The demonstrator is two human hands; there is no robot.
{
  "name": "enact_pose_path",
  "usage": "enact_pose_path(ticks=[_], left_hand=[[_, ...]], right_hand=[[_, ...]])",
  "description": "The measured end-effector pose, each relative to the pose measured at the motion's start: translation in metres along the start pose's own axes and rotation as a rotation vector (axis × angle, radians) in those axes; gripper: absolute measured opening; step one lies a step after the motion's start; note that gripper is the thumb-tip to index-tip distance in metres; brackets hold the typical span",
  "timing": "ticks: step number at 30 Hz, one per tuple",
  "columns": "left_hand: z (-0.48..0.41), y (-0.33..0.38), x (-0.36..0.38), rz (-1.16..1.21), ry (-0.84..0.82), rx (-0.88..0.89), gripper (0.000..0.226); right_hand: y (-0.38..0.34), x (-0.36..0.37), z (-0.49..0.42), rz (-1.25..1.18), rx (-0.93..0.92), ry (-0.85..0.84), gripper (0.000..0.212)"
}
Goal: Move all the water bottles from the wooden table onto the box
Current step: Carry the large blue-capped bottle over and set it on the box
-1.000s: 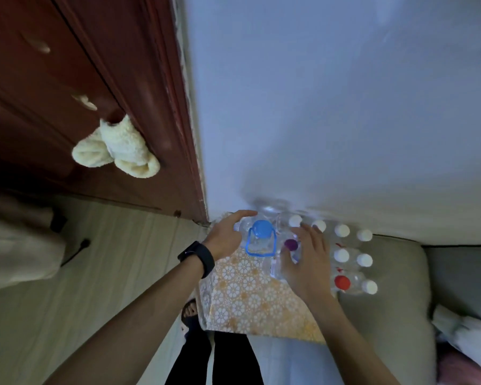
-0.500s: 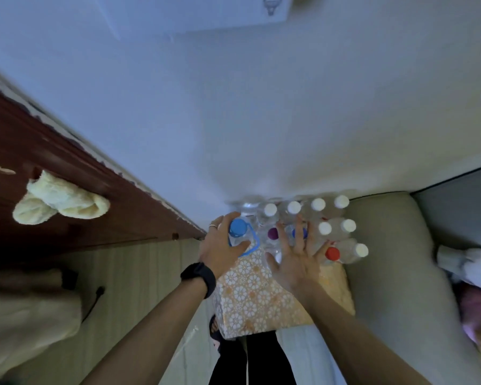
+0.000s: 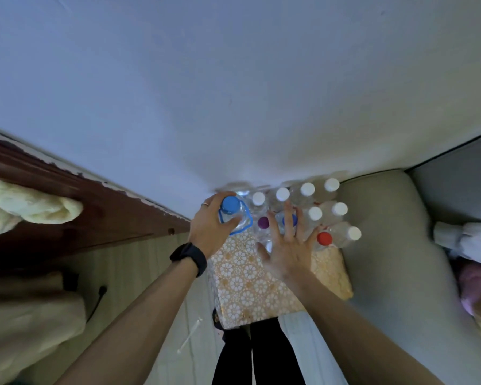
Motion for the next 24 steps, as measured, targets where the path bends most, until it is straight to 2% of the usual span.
enact_pose_path(ticks=[5,10,15,18,22,24], left_hand=[[0.002,-0.006,0.001,0.020,-0.035,-0.013,0.054],[0.008,-0.008,0.005,0.019,-0.059,-0.026,0.073],[0.029,-0.006,0.004,-0.004,-0.036,-0.066,0.068],[0.050,-0.005,0.001,-0.014,-0.047,-0.087,0.074],[0.087,0.006,0.000,-0.087,-0.117,-0.101,0.073],[0.103,0.012,0.001,-0.153,-0.176,-0.100,0.068]], right_hand=[[-0.002,-0.002,0.001,-0.005,-0.021,0.005,0.087],[-0.003,-0.004,0.002,-0.029,-0.014,-0.003,0.089],[-0.006,-0.016,0.012,-0.057,-0.055,-0.060,0.077],[-0.007,-0.033,0.029,-0.079,-0.081,-0.055,0.069],[-0.008,-0.062,0.067,-0.142,-0.091,-0.037,0.063],[-0.006,-0.079,0.090,-0.199,-0.094,0.005,0.069]])
Point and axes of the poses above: each hand's wrist, its own z-axis away from the middle knuckle, its own x-axis out of the palm, y = z × x, the point moved 10 cm from there along -z, towards the middle knuckle, and after that the axes turned 8 degrees about -y, right-handed, at the moved point
